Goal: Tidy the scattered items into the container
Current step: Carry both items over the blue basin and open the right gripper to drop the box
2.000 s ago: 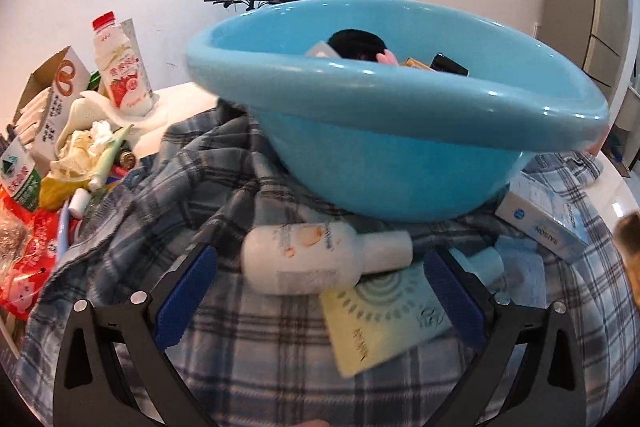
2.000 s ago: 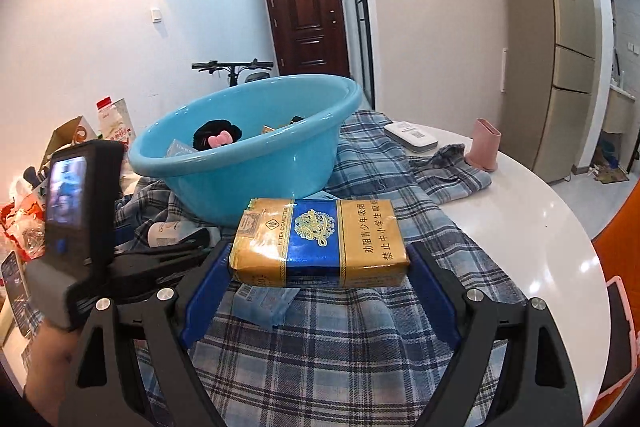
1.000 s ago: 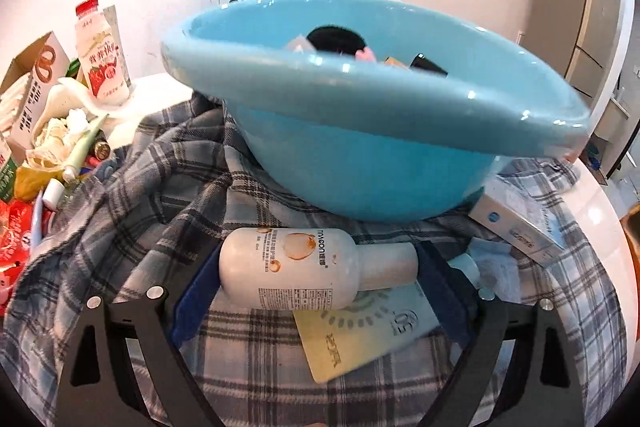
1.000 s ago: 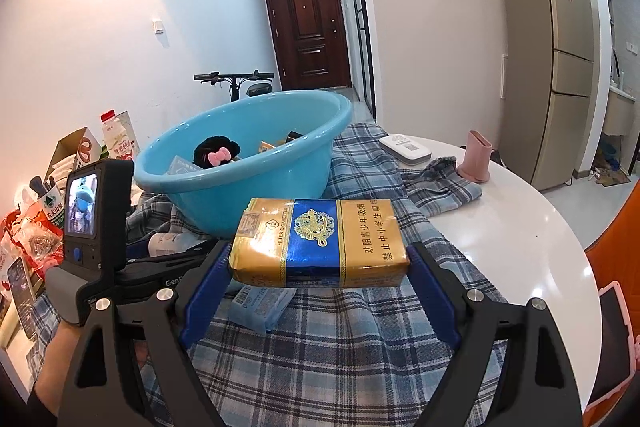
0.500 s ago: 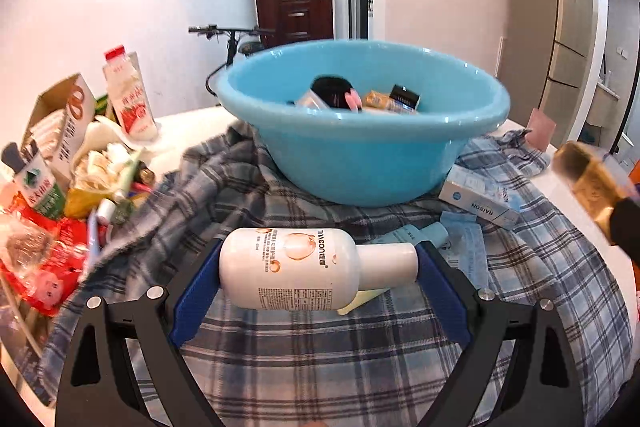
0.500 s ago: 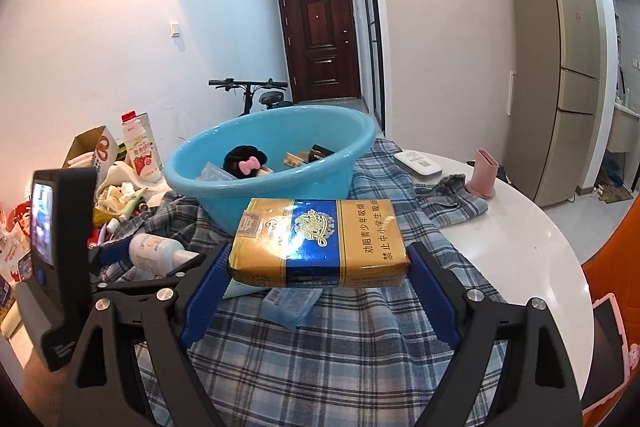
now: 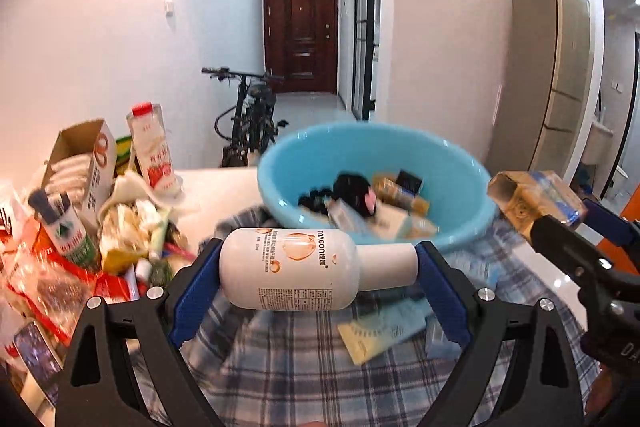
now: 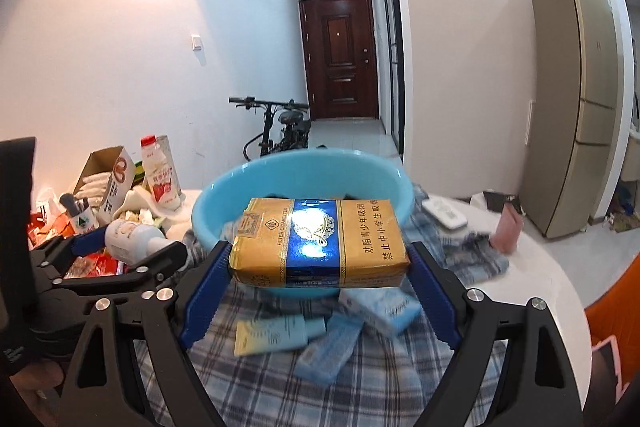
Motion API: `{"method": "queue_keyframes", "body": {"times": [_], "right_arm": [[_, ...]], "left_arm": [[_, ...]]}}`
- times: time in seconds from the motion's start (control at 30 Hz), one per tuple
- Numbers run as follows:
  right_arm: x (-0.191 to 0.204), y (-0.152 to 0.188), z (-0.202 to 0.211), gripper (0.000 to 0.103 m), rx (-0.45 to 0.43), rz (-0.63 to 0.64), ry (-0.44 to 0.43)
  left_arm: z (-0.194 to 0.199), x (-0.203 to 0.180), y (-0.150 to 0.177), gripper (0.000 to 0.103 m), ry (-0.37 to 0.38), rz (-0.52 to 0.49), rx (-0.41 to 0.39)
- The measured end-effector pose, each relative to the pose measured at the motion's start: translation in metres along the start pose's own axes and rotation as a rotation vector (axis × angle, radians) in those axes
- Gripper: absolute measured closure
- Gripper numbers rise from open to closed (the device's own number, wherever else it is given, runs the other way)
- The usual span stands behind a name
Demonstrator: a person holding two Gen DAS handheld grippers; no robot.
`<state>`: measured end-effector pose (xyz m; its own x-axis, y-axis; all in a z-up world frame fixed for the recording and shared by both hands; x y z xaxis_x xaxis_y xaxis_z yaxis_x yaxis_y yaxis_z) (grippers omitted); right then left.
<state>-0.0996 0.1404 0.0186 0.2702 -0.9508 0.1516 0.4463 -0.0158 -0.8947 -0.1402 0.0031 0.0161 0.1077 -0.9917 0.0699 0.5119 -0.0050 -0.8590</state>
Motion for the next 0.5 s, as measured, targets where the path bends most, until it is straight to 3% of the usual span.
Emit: {"method": "queue_keyframes", "body": {"times": [0.2,0.5], "right_arm": [[-0.006,-0.047,-0.017,0.015,-0.034,0.038,0.023],[-0.017,-0.101,-0.058,0.015,-0.052,0.066,0.065]], "left_arm": [[-0.01,0.001,-0.041,0.011,-0.009,-0.018,-0.059],[-0.039,0.007,-0.092,0.011,0.001,0.044,-0.106]]}}
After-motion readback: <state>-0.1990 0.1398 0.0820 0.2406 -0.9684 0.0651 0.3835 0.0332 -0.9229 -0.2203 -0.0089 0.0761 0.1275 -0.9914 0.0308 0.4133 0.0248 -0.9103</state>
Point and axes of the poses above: each gripper's, at about its wrist camera, not at the fingertips, and z roughly against the way its jaws point, x to its left, y to its underside, the point moved 8 cm from there along -z, roughly the way its jaws point, and after that the axes turned 10 degrees about -y, right-handed, at the moved point
